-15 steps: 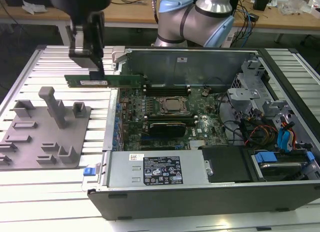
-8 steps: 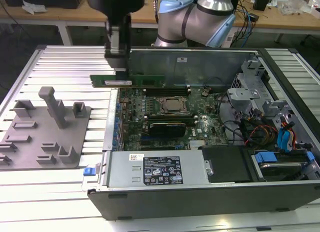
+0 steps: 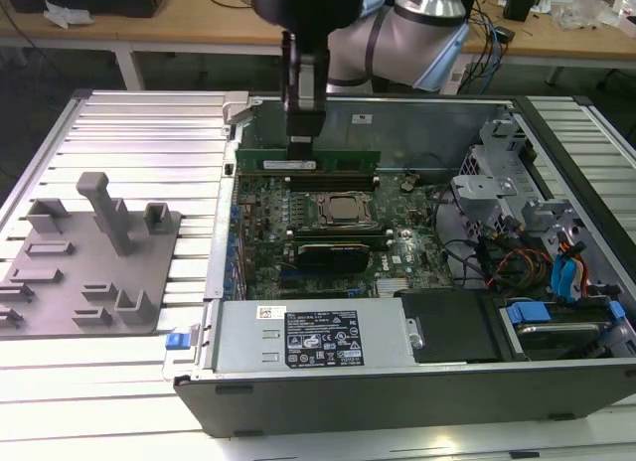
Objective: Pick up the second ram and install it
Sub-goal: 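Pick up the second ram and move it above second insertion slot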
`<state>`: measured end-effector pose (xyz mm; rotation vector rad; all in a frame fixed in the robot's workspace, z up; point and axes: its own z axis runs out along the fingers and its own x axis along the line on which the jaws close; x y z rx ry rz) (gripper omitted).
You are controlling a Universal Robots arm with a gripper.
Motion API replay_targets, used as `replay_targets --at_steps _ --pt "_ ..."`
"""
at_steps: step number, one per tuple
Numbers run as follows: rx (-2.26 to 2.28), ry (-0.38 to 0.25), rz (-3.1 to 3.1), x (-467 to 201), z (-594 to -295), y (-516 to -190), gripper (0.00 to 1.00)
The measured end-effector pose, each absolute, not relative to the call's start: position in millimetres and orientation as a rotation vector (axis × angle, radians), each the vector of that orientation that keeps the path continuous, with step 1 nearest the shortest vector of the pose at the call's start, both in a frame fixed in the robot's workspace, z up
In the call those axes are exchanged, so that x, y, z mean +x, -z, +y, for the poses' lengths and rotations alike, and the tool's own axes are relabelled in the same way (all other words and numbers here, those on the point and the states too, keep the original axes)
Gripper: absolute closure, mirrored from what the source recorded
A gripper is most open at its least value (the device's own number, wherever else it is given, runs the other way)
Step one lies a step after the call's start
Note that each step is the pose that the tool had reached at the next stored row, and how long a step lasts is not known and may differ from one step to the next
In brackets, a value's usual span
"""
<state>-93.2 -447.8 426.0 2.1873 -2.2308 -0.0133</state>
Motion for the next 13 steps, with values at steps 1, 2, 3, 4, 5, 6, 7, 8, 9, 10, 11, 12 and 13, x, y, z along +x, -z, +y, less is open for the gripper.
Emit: replay_targets --at_steps 1,2,3,4,5,6,7,8,9,10,11,12,13 --pt "2.188 0.013 -2.231 -91.4 -447.9 -426.0 0.91" --pt "2.187 0.013 -2.231 -91.4 -447.9 -426.0 0.91" --pt "2.187 0.013 -2.231 -91.4 -447.9 -426.0 0.91" --pt "2.192 0.023 -2.235 -91.2 -447.8 -425.5 0.91" --pt "2.198 0.037 -2.241 -90.3 -447.8 -424.0 0.91" --pt "2.201 0.045 -2.244 -88.7 -447.8 -422.6 0.91" --pt "2.205 0.053 -2.248 -87.0 -447.7 -421.2 0.91" --pt "2.206 0.056 -2.249 -83.9 -447.1 -419.4 0.91" --pt "2.205 0.058 -2.248 -79.5 -445.7 -417.6 0.91" --pt "2.205 0.059 -2.248 -76.8 -444.1 -416.3 0.91" --pt "2.205 0.059 -2.248 -74.9 -442.2 -415.2 0.91" --pt "2.206 0.061 -2.249 -73.7 -440.1 -414.0 0.91" --pt "2.207 0.063 -2.25 -72.4 -437.0 -412.4 0.91"
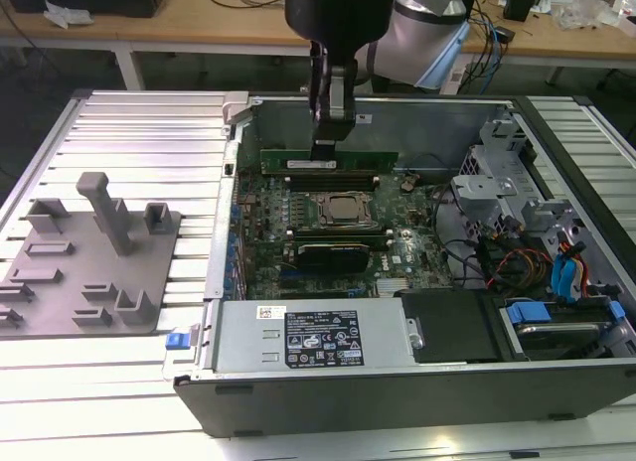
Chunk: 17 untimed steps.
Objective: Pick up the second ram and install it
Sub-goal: 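Pick up the second ram and move it above second insertion slot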
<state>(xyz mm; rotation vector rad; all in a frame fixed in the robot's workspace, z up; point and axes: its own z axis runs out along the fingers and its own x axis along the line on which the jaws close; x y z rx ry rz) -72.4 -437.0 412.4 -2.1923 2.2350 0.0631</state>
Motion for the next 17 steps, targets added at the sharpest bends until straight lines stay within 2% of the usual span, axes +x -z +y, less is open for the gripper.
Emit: replay_targets --at_steps 17 --pt "-2.179 -0.093 2.221 -62.2 -411.7 -384.0 0.91"
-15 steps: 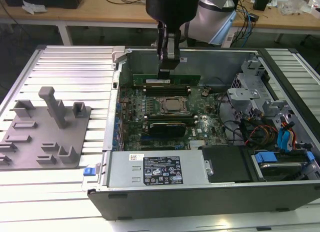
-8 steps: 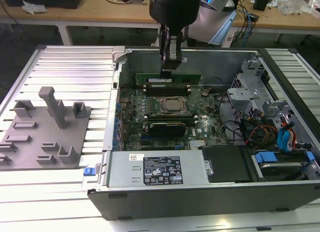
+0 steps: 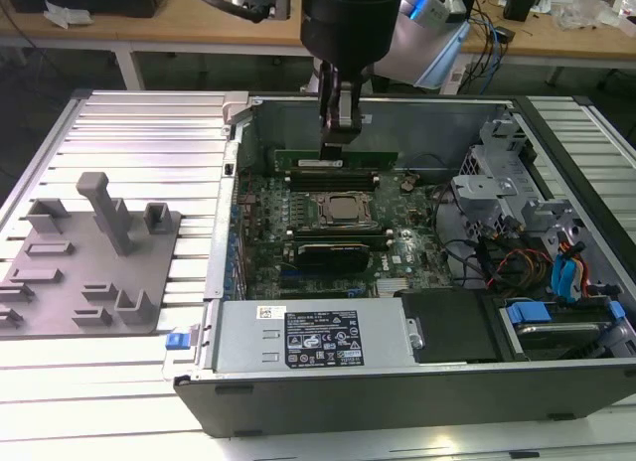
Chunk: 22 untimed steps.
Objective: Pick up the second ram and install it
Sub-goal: 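Pick up the second ram and move it above second insertion slot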
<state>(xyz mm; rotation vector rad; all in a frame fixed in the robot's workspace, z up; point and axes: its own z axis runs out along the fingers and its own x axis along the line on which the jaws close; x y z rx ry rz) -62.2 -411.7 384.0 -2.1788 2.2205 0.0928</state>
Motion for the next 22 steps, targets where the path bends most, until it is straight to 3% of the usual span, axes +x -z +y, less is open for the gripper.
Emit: replay_targets --at_steps 22 --pt "-2.172 -0.107 2.214 -59.0 -396.8 -334.6 0.91"
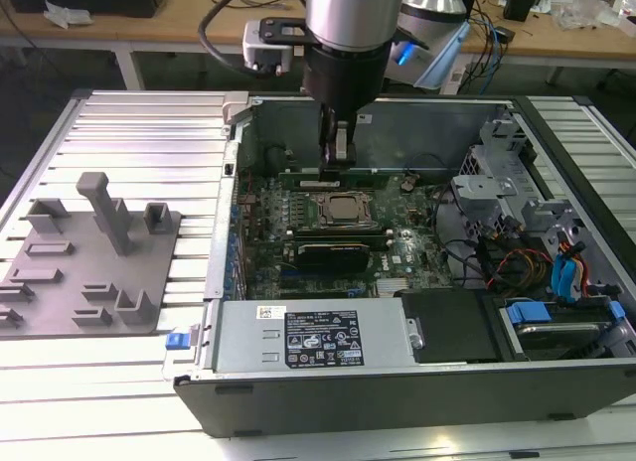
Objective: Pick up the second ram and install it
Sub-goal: 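Pick up the second ram and move it above second insertion slot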
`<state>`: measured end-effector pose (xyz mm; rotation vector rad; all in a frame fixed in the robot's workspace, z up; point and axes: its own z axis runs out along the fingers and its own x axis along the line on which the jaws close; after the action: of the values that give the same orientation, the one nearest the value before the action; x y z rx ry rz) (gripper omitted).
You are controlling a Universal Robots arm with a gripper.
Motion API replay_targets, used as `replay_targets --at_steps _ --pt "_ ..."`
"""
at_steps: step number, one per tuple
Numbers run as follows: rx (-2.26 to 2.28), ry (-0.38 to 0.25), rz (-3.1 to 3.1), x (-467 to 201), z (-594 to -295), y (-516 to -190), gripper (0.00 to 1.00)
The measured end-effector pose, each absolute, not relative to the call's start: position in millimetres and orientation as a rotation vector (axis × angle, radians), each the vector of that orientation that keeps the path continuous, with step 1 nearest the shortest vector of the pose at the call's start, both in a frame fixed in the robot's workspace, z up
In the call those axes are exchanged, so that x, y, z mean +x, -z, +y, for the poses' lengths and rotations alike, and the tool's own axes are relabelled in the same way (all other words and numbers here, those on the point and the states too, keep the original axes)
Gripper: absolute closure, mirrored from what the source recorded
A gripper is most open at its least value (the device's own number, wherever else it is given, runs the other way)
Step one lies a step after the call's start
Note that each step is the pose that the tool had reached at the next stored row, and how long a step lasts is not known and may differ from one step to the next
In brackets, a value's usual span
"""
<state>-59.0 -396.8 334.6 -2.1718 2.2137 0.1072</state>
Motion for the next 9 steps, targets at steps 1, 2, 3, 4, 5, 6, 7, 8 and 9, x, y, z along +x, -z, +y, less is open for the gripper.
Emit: replay_targets --at_steps 1,2,3,4,5,6,7,8,9 --pt "-2.172 -0.108 2.213 -58.9 -394.4 -332.7 0.91" --pt "-2.172 -0.108 2.213 -58.7 -390.6 -330.5 0.91" --pt "-2.172 -0.108 2.213 -56.9 -389.3 -325.2 0.91" --pt "-2.172 -0.108 2.213 -55.5 -388.7 -322.2 0.91" --pt "-2.172 -0.109 2.214 -51.1 -388.7 -318.8 0.91" --pt "-2.173 -0.11 2.214 -47.1 -388.7 -316.0 0.91" --pt "-2.173 -0.111 2.215 -45.4 -388.8 -313.1 0.91" --pt "-2.173 -0.111 2.215 -45.0 -388.8 -309.6 0.91" --pt "-2.173 -0.11 2.215 -44.7 -388.9 -306.4 0.91"
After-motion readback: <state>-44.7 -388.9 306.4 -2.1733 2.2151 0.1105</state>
